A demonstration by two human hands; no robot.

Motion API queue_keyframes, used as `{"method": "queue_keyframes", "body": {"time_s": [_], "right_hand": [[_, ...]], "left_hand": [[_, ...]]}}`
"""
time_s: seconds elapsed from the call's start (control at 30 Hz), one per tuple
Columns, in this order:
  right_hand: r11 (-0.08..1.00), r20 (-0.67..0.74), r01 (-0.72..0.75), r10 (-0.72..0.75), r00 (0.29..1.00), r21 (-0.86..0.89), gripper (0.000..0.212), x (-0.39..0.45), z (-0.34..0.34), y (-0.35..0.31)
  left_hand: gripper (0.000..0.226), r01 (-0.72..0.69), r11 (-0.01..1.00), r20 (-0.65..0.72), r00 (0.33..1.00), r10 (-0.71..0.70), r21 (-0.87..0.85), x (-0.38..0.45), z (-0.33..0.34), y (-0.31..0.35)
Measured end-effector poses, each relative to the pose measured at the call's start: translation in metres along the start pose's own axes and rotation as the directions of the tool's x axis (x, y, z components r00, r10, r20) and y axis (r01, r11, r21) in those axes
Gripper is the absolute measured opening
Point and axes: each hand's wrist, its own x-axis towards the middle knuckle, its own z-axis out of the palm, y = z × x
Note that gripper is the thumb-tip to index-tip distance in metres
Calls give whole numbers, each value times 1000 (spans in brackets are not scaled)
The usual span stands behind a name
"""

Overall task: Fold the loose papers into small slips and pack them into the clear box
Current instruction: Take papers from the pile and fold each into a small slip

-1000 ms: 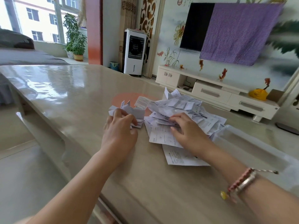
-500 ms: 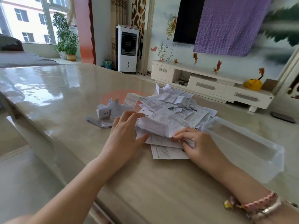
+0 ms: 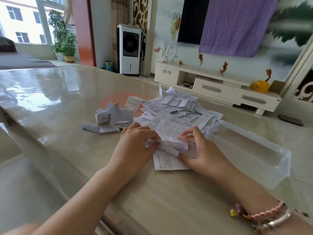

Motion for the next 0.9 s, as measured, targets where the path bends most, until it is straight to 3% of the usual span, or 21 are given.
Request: {"method": "queue_keyframes", "body": {"time_s": [0.1, 0.23, 0.33, 0.43, 0.5, 0.6, 0.77, 0.83, 0.9], "right_hand": [[1000, 30, -3, 3, 1000, 27, 20, 0, -3, 6], [994, -22, 51, -50, 999, 96, 18, -2, -4, 5], [976, -85, 37, -19, 996, 215, 21, -1, -3, 3], [963, -119, 9, 24, 993, 268, 53, 0, -1, 4], [963, -108, 5, 25, 994, 271, 36, 1, 1, 5], [984, -111, 19, 1, 994, 175, 5, 4, 3, 7], [992, -47, -23, 17, 999, -125, 34, 7, 7, 7], [982, -57, -2, -9, 998, -189, 47, 5, 7, 7], [968, -103, 67, -94, 990, -243, 53, 3, 5, 6]], "left_hand": [[16, 13, 999, 10, 1000, -12, -51, 1, 0, 0], [65, 181, 978, 155, 974, -163, -106, 0, -3, 4], [62, 282, 939, 241, 942, -233, -196, -1, -3, 1], [45, 310, 929, 224, 938, -265, -201, -1, -3, -2], [29, 329, 927, 198, 935, -293, -181, 0, -2, -1], [37, 338, 932, 193, 931, -311, -128, -3, -1, 1], [71, 265, 959, 171, 945, -279, 100, -7, 0, 4], [68, 167, 971, 179, 964, -198, 171, -8, 0, 7], [49, 57, 980, 213, 972, -98, 189, -9, 0, 8]]}}
